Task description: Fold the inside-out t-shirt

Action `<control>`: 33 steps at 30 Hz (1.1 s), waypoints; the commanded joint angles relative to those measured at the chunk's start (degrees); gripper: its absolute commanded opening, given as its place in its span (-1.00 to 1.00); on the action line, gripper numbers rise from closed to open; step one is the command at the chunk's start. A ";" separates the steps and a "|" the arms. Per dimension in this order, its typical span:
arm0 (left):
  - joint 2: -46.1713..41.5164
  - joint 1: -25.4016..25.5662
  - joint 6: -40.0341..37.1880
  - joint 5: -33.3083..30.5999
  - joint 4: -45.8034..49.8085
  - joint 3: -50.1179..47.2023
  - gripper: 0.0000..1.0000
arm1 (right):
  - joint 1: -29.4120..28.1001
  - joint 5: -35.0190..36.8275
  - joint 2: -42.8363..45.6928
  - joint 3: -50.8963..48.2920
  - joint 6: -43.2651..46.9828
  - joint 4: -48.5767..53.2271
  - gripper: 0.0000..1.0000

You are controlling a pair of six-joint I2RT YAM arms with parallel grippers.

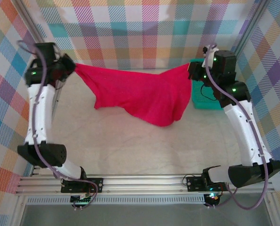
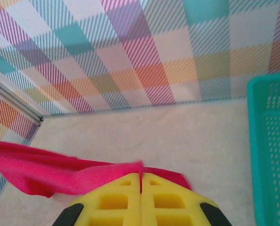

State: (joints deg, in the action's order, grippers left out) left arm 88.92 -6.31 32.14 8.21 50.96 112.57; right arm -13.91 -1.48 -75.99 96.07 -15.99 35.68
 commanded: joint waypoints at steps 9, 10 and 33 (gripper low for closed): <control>-7.73 -16.56 7.80 16.26 0.11 7.12 -1.00 | 0.21 -4.05 7.69 10.44 3.45 5.09 -1.00; -8.24 -17.65 8.38 17.06 0.01 8.35 -1.00 | 0.22 -4.63 8.75 11.27 3.26 5.27 -1.00; 32.36 -2.58 5.85 12.10 0.51 18.55 -0.33 | 2.28 0.99 -27.54 21.72 6.44 3.40 -0.73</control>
State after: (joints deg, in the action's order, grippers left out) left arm 114.10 -10.48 40.45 25.30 44.27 122.56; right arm -12.95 -2.33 -98.21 111.68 -9.41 39.22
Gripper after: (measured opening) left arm 0.207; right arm 0.092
